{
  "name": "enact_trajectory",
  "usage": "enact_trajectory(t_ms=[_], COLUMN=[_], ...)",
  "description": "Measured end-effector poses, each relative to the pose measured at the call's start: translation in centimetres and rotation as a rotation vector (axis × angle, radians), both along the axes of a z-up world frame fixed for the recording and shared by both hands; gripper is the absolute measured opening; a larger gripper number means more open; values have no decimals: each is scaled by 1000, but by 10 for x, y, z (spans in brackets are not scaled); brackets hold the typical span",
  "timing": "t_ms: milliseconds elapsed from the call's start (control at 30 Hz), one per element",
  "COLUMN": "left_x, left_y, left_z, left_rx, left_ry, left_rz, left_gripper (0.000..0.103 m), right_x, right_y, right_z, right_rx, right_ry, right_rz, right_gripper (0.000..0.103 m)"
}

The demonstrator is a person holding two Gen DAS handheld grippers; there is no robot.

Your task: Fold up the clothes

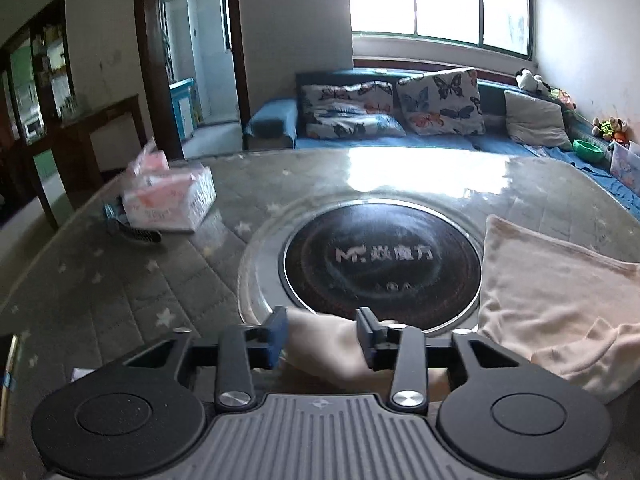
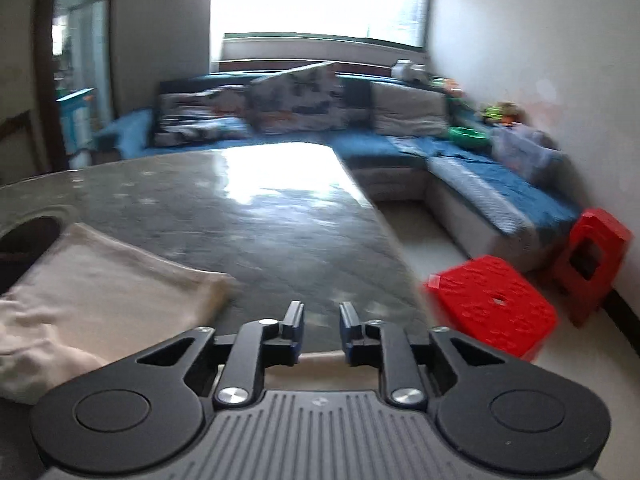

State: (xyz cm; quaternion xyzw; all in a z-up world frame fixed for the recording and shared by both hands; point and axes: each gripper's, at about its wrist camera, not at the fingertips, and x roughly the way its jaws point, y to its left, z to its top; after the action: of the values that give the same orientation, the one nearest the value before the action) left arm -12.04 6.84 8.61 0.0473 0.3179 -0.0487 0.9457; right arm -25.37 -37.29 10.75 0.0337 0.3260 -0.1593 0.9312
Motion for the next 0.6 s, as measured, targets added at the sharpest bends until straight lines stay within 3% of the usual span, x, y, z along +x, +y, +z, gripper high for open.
enact_trajectory(t_ms=[133, 400, 600], left_x=[-5, -18, -25], left_y=[-7, -56, -86], left_z=[4, -9, -19], left_rx=[-36, -78, -70], left_ry=[5, 86, 121], left_rz=[-54, -287, -416], left_gripper=[48, 49, 53], right_x=[17, 52, 67], right_y=[29, 106, 131], right_z=[-1, -18, -28], right_rx=[71, 164, 177], right_ry=[14, 110, 154], right_rz=[159, 480, 576], right_gripper=[25, 28, 32])
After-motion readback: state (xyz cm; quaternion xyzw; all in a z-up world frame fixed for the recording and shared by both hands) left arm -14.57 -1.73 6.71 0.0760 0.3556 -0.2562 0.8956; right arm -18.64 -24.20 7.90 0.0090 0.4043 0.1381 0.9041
